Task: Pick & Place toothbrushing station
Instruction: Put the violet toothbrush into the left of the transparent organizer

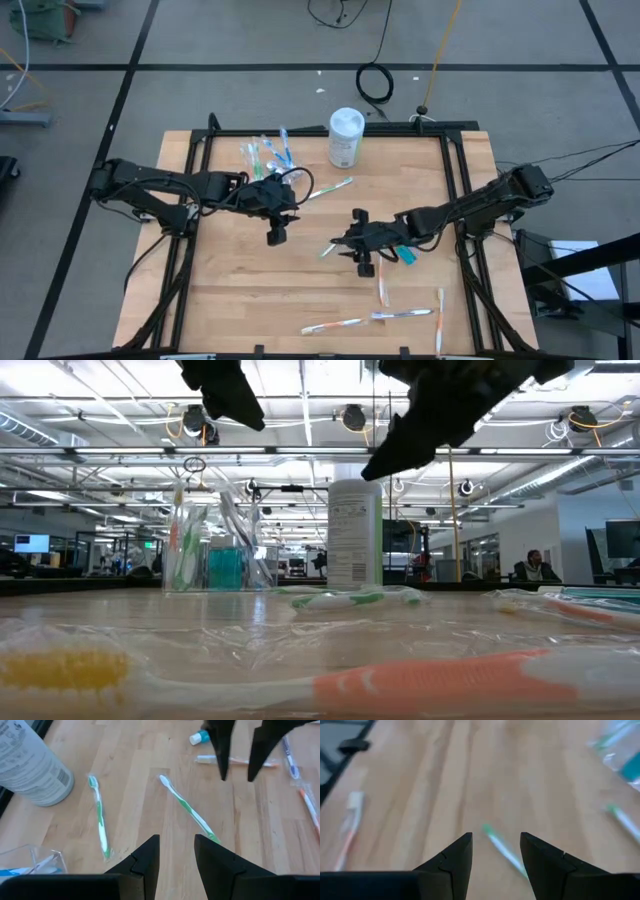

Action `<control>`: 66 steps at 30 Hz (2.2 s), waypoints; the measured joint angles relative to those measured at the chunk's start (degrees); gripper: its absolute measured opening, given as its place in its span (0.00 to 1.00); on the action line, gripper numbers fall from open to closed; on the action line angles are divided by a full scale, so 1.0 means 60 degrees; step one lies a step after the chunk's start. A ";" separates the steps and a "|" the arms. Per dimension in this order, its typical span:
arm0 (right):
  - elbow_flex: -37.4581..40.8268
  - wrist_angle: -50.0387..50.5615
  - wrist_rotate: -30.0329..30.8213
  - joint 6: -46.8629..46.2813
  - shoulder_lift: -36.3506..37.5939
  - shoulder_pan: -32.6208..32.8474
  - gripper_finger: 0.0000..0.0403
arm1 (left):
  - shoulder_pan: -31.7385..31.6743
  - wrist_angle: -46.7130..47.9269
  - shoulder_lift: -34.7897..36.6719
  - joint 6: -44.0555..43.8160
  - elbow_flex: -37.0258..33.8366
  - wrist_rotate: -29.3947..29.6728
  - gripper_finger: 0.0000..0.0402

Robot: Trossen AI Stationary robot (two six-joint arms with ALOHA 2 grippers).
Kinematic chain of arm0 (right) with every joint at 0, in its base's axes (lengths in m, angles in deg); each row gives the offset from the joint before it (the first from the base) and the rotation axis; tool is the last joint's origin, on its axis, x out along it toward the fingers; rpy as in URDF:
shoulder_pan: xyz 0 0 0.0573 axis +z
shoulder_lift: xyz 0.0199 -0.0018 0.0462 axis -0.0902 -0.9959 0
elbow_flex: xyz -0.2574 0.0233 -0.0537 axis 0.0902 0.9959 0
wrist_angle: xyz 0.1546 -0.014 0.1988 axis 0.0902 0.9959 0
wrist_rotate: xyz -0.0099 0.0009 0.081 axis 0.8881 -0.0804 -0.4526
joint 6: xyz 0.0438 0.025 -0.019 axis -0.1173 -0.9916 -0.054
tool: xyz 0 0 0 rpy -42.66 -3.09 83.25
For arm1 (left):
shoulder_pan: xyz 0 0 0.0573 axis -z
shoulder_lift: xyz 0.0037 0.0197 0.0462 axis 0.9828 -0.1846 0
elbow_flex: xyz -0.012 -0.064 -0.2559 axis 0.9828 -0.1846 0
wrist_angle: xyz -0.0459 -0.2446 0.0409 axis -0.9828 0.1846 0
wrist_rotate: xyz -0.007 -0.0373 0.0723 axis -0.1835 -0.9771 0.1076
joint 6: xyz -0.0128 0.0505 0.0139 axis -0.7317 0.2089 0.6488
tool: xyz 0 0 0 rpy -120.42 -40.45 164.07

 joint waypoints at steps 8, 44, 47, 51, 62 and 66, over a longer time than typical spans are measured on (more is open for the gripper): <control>0.0022 0.1390 -0.1742 -0.0770 -0.0033 0.0516 0.39 | 0.0000 -0.0001 -0.0001 0.0000 0.0000 0.0024 0.32; 0.0099 0.1212 -0.0613 -0.5573 -0.1319 0.5139 0.30 | 0.0000 -0.0016 -0.0001 0.0327 0.0000 0.0132 0.32; 0.0338 0.1031 0.0039 -0.5652 -0.1319 0.5430 0.30 | 0.0000 -0.0019 0.0002 0.0415 0.0000 0.0262 0.32; 0.0726 0.0930 0.0338 -0.5791 -0.1311 0.5664 0.30 | -0.0011 -0.0019 -0.0001 0.0406 0.0000 0.0269 0.32; 0.2289 -0.1010 0.0534 -0.5663 -0.1282 0.5763 0.30 | -0.0011 -0.0034 -0.0001 0.0390 0.0000 0.0272 0.32; 0.2642 -0.1301 0.1325 -0.5007 -0.1286 0.5767 0.26 | -0.0011 -0.0036 -0.0001 0.0390 0.0000 0.0276 0.32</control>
